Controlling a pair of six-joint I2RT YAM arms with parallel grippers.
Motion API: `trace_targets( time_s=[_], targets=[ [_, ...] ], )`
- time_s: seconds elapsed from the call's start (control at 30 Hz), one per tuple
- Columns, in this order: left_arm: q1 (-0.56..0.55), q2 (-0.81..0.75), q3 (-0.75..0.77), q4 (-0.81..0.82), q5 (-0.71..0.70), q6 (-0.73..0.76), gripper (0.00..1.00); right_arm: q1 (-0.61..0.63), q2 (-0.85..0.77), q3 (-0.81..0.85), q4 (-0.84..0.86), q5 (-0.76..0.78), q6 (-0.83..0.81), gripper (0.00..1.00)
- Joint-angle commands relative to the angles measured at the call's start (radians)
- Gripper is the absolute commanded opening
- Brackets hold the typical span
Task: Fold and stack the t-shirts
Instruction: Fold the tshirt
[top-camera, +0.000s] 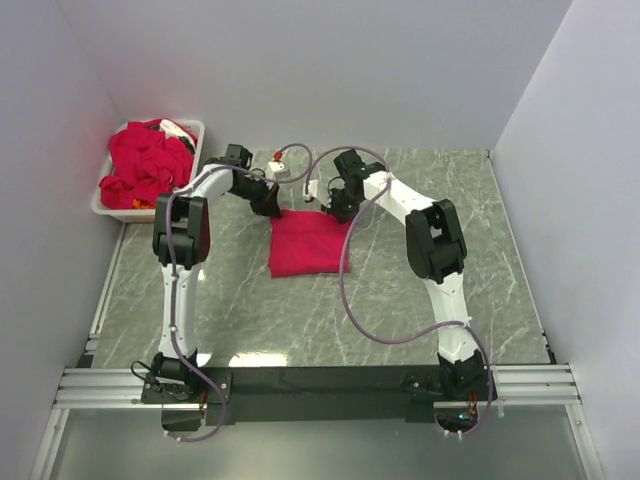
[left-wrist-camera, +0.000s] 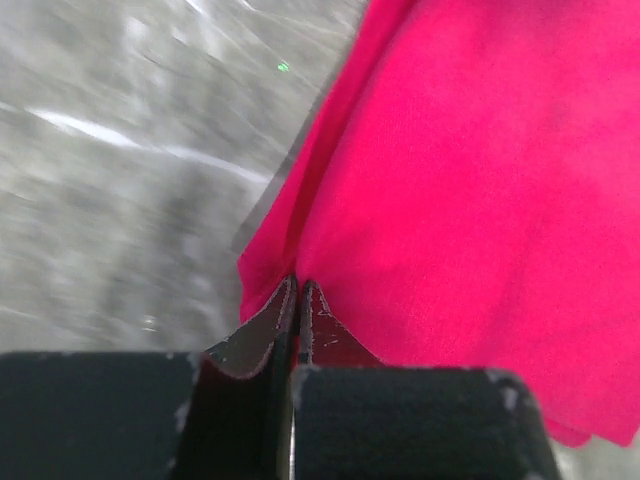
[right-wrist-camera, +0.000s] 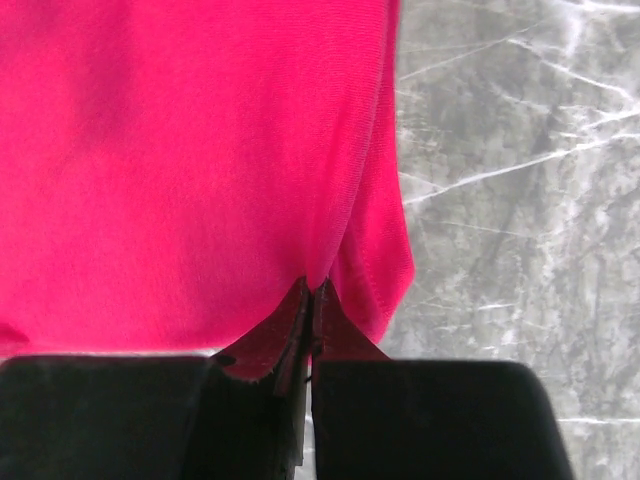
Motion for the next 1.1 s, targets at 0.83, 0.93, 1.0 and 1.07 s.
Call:
trace_targets(
  time_s=[0.83,0.93,1.0,1.07],
  targets=[
    [-0.029,-0.551,-0.766,0.130,0.054,-0.191,0.25,0.125,-0.342,-0.462,-0.067,-0.119,0.313,0.07],
    [0.001,-0.553,-0.755,0.162,0.060,-0.243,0.29,0.099,-0.336,-0.450,-0.001,-0.087,0.392,0.16],
    [0.026,-0.585,-0.766,0.194,0.064,-0.262,0.32,0.069,-0.333,-0.404,0.019,-0.073,0.478,0.22],
    [0.034,-0.625,-0.786,0.199,0.092,-0.268,0.34,0.035,-0.360,-0.374,0.019,-0.084,0.535,0.26]
  ],
)
